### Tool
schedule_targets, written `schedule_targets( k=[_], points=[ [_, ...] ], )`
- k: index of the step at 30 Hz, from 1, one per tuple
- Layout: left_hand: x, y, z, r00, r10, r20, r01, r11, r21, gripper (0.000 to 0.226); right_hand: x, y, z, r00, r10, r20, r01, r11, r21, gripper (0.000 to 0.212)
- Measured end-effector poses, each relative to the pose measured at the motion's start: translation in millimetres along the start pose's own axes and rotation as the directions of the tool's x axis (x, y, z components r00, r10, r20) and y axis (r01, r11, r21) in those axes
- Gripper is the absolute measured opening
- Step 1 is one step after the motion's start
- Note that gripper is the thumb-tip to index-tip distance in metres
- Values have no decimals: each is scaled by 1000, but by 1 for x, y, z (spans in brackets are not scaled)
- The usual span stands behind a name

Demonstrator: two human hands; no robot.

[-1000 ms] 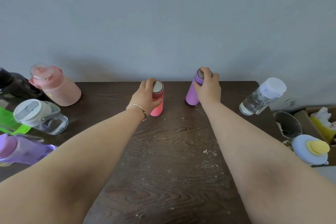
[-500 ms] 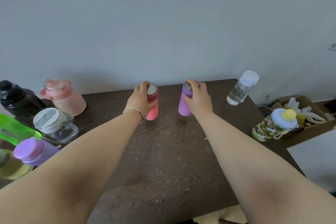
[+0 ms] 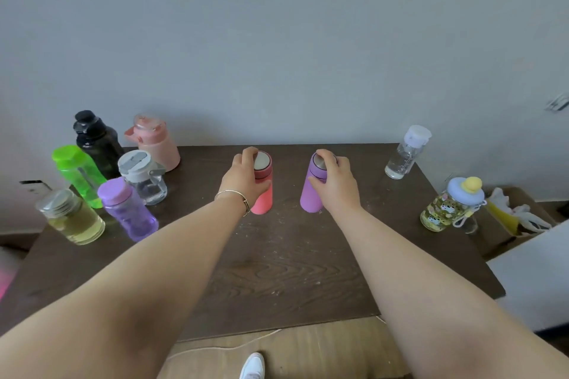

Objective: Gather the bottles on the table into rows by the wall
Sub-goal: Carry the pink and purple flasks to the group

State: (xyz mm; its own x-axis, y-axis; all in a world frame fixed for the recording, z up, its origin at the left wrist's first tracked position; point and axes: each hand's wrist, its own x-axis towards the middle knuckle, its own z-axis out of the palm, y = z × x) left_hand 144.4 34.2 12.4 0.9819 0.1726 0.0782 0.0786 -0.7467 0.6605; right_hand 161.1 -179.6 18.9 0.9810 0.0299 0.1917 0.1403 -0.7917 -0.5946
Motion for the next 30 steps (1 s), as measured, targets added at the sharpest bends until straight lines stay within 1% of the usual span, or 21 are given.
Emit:
schedule_targets(
  k=[7,12,16,19,23,30],
  points=[
    [-84,-11,-35,993,-51,-109,54,998,22,63,-76,-17,-9,996,-75,51,73,996,44,56],
    [-135,-24,-61,984,-84,-159,89,996,23,69,-119,-41,-10,990,-116,78,111,991,72,55],
    [-165,-40,-82,978,-97,-183,108,993,50,69,-140,-66,-2,983,-158,91,150,985,91,55],
    [-178,-57,-99,978,-94,-188,109,992,69,69,-151,-88,10,980,-171,100,159,980,115,55],
    [-185,-90,-123,974,-118,-191,132,989,61,70,-159,-121,36,975,-195,109,183,977,106,55],
    [-186,-163,-180,980,-112,-164,123,991,59,67,-165,-190,99,979,-167,119,155,983,101,54]
  ],
)
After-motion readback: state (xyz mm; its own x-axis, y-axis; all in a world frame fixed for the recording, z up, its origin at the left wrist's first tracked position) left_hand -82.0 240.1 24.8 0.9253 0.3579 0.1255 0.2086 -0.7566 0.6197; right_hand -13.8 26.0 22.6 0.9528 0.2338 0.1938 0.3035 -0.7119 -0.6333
